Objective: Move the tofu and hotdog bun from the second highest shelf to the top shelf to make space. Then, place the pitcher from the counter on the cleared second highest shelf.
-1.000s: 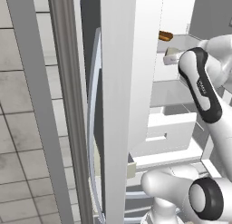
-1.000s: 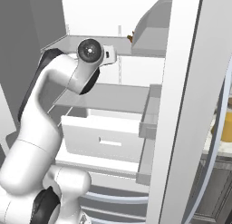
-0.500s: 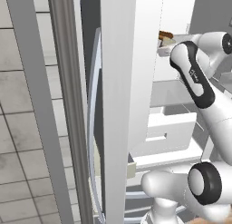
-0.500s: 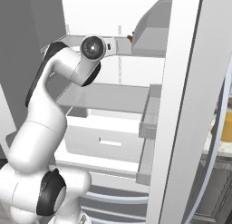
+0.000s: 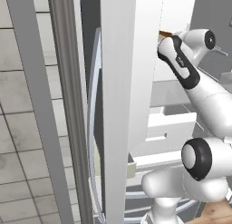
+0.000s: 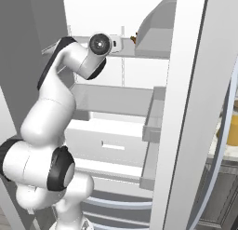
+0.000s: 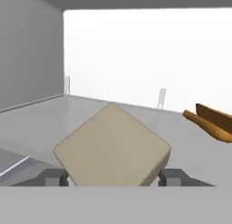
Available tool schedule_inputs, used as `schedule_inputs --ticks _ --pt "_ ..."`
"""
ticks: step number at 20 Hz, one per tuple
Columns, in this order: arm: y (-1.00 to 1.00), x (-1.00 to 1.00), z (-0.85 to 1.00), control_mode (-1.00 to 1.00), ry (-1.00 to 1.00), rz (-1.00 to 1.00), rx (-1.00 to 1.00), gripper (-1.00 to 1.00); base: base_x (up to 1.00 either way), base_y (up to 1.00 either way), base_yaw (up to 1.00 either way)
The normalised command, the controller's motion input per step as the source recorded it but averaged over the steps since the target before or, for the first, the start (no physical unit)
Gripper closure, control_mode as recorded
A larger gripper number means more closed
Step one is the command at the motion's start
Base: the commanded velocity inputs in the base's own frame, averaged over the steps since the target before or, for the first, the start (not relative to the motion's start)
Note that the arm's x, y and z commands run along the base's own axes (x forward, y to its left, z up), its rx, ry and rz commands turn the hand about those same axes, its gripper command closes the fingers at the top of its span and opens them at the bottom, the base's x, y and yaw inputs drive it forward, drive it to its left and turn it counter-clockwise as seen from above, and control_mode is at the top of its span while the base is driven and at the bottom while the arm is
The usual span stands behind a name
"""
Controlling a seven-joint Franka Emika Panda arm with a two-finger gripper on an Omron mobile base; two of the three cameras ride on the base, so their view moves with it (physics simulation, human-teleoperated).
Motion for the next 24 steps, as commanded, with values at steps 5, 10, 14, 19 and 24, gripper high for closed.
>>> schedule_inputs --ticks 5,10,14,19,24 --pt "0.0 0.62 -0.09 -1.0 0.02 0.0 0.0 1.0 0.0 0.0 0.0" --pt "0.0 0.56 -0.37 -1.0 0.1 0.0 -0.03 1.0 0.0 0.0 0.0" --pt "0.0 0.59 -0.28 -1.0 0.08 0.0 -0.01 1.0 0.0 0.0 0.0" --pt "0.0 0.6 -0.08 -1.0 0.04 0.0 0.0 1.0 0.0 0.0 0.0" --pt "0.08 0.5 -0.19 -1.0 0.03 0.0 -0.04 -1.0 0.0 0.0 0.0"
